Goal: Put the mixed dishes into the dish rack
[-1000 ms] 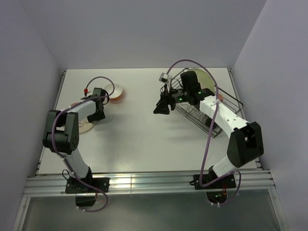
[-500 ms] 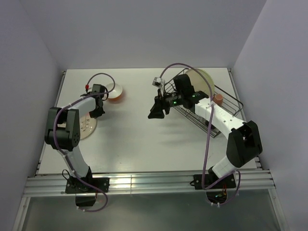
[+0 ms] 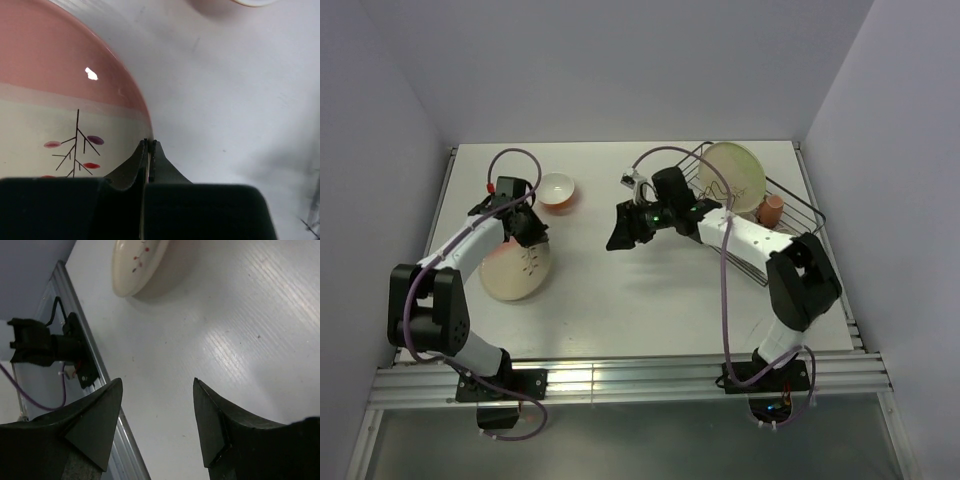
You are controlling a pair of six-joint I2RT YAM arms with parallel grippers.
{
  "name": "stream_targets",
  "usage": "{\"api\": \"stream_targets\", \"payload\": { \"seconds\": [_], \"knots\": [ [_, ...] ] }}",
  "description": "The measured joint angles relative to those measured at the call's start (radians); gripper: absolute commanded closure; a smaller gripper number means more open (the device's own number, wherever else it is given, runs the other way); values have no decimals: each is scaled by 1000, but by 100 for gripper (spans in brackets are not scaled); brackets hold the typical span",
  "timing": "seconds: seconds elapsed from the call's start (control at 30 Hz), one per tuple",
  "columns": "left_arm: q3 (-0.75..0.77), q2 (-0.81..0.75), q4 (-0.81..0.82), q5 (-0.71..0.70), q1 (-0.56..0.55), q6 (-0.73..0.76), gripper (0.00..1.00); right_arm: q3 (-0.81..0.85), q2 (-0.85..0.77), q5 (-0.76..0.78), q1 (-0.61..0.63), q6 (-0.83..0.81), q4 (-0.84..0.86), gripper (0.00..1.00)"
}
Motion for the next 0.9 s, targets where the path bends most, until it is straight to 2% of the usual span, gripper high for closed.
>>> {"api": "stream_targets", "payload": {
  "seconds": [0.23, 0.6, 0.77, 0.9],
  "knots": [
    [-29, -49, 29, 82, -2, -107, 100, -2, 135, 121, 77, 224, 121, 29],
    [-51, -57, 75, 158, -5, -188, 100, -27, 262, 161, 188, 494, 508, 29],
    [-51, -64, 78, 169, -5, -200, 100, -13, 375, 201, 219, 584, 558, 30],
    [-51, -68, 75, 163, -5, -193, 100, -13, 385, 254, 220, 597, 550, 31]
  ]
}}
